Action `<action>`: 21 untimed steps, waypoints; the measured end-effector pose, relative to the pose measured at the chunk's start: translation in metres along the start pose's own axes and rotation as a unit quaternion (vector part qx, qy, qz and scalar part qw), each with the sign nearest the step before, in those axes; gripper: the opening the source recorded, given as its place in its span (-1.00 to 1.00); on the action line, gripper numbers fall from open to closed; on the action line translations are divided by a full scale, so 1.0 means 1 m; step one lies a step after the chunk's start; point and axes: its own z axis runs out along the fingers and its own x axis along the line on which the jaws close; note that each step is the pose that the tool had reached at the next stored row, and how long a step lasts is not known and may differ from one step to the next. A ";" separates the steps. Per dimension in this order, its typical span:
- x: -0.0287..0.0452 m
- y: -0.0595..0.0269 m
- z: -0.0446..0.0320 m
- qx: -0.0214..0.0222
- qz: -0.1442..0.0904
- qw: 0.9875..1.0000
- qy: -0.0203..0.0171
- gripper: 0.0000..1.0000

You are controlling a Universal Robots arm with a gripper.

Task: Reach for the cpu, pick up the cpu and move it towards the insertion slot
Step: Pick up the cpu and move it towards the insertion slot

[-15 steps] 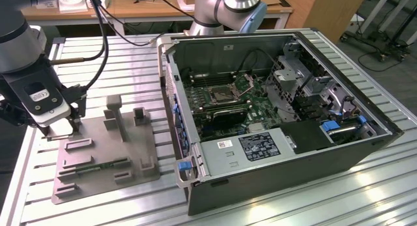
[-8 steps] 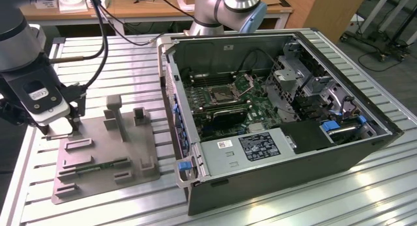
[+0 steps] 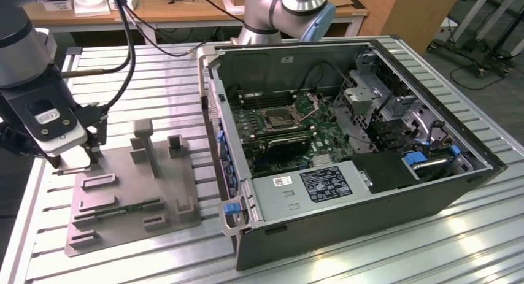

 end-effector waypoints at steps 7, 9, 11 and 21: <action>0.0000 0.0001 -0.0021 0.000 0.000 1.000 0.000 0.09; 0.0000 0.0001 -0.0028 0.000 0.000 1.000 0.000 0.09; 0.0000 0.0002 -0.0037 0.000 0.000 1.000 0.000 0.09; 0.0000 0.0004 -0.0077 0.000 0.000 1.000 0.000 0.09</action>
